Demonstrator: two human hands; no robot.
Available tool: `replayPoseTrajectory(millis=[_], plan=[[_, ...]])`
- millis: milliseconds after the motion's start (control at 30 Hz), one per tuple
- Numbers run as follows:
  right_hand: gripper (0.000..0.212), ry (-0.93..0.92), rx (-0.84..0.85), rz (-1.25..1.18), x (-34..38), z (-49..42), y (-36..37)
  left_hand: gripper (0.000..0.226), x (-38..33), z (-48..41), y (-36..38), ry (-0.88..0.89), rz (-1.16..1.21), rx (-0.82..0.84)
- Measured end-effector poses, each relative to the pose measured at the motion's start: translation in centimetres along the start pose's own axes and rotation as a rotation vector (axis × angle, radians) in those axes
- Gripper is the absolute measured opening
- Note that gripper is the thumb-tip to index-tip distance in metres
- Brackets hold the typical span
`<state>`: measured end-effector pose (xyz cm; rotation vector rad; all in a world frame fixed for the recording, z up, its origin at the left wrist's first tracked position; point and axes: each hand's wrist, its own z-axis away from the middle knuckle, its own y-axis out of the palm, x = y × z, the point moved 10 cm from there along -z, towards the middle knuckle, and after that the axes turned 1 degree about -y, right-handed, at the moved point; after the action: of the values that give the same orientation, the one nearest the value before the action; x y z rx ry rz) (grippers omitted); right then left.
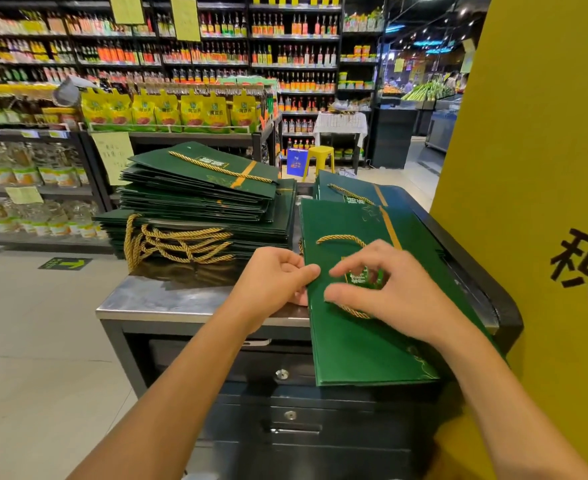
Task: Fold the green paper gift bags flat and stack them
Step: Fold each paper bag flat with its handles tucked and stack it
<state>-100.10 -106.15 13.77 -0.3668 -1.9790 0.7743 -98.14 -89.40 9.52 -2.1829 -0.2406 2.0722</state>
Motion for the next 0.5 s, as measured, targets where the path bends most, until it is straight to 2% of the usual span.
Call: replayPoseTrajectory(millis=[67, 267, 367, 500], plan=[[0.032, -0.023, 0.107, 0.049, -0.4, 0.7, 1.6, 0.017, 0.0, 0.1, -0.1, 0.003, -0.005, -0.010], [0.002, -0.146, -0.008, 0.016, -0.4, 0.8, 1.1, 0.017, -0.4, 0.5, 0.2, 0.018, 0.005, 0.046], [0.004, -0.153, -0.027, 0.011, -0.3, 0.8, 1.1, 0.016, -0.8, 0.9, 0.5, 0.039, 0.018, 0.095], [0.007, -0.164, -0.090, -0.059, -0.1, 0.8, 0.4, 0.021, -0.7, 0.6, 0.3, 0.027, 0.065, 0.058]])
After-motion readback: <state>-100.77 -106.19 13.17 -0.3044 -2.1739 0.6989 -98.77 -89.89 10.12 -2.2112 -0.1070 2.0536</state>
